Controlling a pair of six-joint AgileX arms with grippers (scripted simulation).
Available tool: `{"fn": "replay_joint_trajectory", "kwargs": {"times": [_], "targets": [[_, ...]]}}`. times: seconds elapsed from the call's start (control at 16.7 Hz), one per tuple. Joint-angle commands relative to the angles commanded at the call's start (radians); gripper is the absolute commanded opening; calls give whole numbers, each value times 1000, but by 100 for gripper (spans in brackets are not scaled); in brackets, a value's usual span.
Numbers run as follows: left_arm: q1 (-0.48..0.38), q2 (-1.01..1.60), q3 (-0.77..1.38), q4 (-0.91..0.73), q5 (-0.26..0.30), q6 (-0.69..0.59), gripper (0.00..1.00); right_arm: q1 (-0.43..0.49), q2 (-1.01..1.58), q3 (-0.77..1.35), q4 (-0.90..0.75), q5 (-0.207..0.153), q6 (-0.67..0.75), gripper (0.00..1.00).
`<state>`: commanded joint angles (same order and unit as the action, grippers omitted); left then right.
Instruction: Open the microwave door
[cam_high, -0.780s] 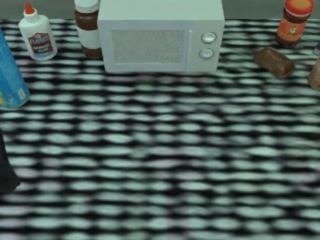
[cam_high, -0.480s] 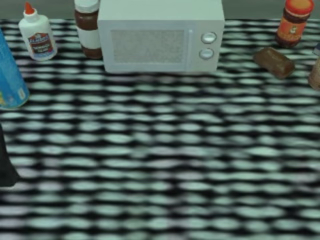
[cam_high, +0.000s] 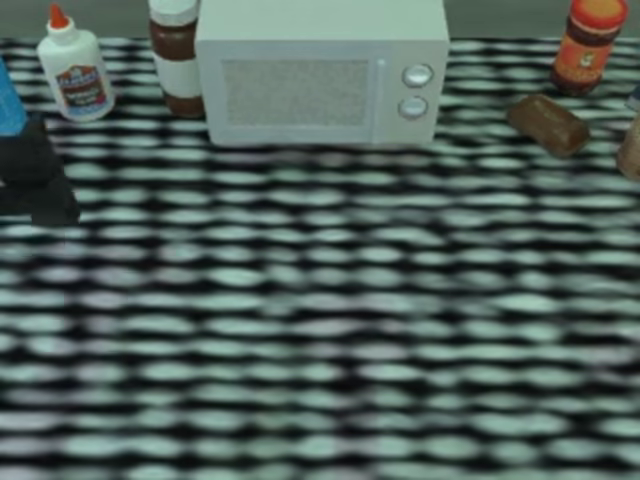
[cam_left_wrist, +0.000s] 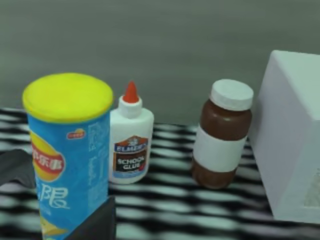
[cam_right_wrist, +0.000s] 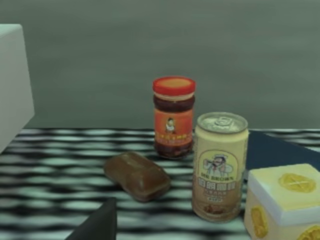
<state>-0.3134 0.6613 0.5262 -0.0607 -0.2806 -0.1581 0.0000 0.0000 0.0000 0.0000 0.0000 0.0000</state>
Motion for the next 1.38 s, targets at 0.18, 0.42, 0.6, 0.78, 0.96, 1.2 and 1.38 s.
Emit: {"fn": "replay_joint_trajectory", "kwargs": {"times": [0.18, 0.42, 0.6, 0.78, 0.96, 1.2, 1.38], "targets": [[-132, 321, 241, -6, -116, -78, 100, 0, 0, 0, 0, 0, 0, 100], [-300, 741, 550, -15, -266, -178, 100, 0, 0, 0, 0, 0, 0, 100], [-410, 1005, 738, -31, -362, -238, 100, 0, 0, 0, 0, 0, 0, 100], [-495, 1196, 875, -52, -437, -280, 100, 0, 0, 0, 0, 0, 0, 100], [-545, 1302, 951, -70, -480, -302, 100, 0, 0, 0, 0, 0, 0, 100], [-555, 1323, 965, -74, -489, -306, 100, 0, 0, 0, 0, 0, 0, 100], [-549, 1324, 964, -71, -485, -303, 100, 0, 0, 0, 0, 0, 0, 100]]}}
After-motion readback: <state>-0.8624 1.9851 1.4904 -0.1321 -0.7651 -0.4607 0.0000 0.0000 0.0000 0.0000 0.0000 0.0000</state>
